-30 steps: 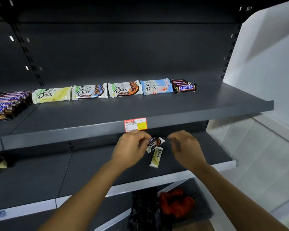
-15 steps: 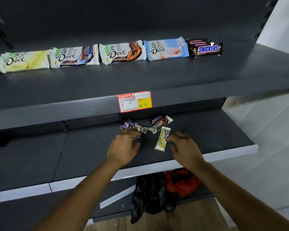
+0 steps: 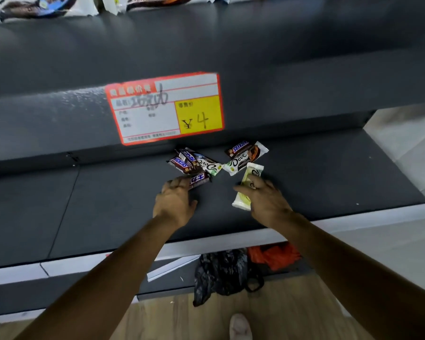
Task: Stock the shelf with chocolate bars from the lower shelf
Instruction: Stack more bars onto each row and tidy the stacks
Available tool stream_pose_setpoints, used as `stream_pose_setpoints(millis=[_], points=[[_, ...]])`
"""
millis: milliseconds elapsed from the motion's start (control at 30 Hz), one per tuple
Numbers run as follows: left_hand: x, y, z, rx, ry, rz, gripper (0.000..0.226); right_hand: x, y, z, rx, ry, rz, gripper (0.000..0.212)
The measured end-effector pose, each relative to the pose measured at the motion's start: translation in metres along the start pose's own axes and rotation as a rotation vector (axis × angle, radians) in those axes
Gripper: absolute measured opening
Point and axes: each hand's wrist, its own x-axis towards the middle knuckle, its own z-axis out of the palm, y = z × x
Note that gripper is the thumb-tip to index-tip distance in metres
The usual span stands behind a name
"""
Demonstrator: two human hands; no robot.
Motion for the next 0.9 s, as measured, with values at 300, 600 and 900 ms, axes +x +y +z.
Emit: stream_pose_setpoints(millis=[300,600,900], points=[[0.034,-0.013,0.021,-0.051,-0.055,-0.084,0.065,0.038,0.01,0.01,-0.298,-0.034,-0.069,0.073],[0.027,-0.015,0.027,-0.181,0.067,-0.109,0.043,0.042,0.01,0.005,-0.285,-0.009,-0.067,0.039],[-0.014,-0.01,0.021,-0.256,0.095,-0.095,0.032,0.001,-0.011,0.004,-0.097,-0.046,-0.043,0.045]])
